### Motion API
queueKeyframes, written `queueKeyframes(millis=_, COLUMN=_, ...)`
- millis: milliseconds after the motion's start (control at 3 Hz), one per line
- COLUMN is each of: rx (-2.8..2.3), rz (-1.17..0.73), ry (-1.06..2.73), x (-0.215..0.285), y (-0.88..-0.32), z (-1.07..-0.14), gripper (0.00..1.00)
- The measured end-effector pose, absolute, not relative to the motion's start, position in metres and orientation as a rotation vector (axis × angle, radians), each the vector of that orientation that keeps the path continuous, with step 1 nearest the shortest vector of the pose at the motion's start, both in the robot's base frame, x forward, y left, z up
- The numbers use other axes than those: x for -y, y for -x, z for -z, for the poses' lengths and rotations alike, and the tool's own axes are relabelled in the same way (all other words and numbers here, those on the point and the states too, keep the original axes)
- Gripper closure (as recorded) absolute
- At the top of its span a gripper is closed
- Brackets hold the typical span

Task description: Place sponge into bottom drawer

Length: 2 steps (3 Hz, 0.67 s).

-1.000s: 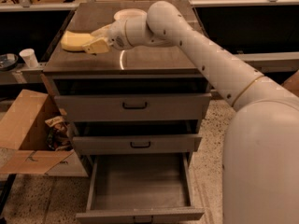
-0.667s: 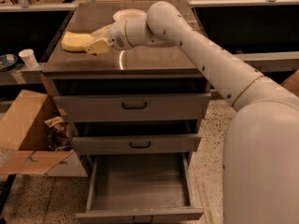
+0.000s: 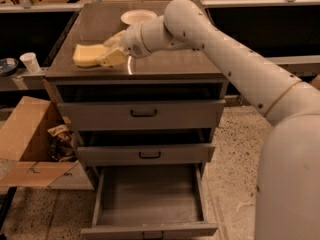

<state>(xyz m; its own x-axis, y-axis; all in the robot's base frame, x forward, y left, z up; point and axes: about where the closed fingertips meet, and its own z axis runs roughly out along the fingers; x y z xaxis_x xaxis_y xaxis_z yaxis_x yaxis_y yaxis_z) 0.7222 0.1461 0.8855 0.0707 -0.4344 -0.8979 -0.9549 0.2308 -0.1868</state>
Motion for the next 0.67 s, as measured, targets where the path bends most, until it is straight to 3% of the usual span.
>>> queueKeyframes(millis=667, rx=-1.677, rz=-0.455, ry=1.613, x=-0.063, y=-0.626, z=-0.816, gripper=1.00)
